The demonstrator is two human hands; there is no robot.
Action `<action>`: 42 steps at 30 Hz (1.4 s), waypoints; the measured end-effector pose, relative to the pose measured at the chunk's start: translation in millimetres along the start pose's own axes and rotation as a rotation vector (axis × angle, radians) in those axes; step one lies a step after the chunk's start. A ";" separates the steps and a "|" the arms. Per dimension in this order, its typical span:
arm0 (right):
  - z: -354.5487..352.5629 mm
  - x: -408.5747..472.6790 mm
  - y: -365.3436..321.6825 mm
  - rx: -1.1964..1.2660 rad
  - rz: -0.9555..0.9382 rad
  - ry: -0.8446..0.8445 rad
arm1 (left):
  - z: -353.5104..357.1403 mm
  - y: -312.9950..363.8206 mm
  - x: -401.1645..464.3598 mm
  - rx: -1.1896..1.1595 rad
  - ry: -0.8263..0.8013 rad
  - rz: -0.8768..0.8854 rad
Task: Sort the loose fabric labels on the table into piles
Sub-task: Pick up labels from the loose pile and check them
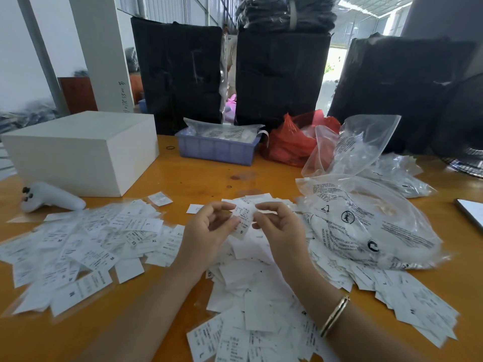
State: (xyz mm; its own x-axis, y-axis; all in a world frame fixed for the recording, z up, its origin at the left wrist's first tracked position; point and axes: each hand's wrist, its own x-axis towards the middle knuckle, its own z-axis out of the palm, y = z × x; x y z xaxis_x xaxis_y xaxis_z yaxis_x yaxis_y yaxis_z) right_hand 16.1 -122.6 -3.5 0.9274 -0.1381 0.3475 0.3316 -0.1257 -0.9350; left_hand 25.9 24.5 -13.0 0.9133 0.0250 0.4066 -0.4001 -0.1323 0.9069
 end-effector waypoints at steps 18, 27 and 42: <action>9.4 -12.2 7.3 -0.566 -0.299 -0.094 | -3.6 4.4 -0.8 -0.024 0.045 -0.129; -6.9 -7.3 7.3 -1.021 -0.593 -0.284 | -11.2 4.2 3.7 -0.003 0.157 -0.154; -152.5 59.5 -2.2 -1.142 0.000 0.364 | -47.8 -18.5 14.2 1.066 0.389 0.009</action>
State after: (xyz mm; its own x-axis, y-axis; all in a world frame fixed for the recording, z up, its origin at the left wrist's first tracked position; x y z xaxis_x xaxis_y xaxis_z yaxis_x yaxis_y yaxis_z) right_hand 44.3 -280.3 30.1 0.7629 -0.3850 0.5195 -0.1845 -0.8996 -0.3958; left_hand 42.6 74.7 -18.7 0.7504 0.3015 0.5881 0.0323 -0.9056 0.4230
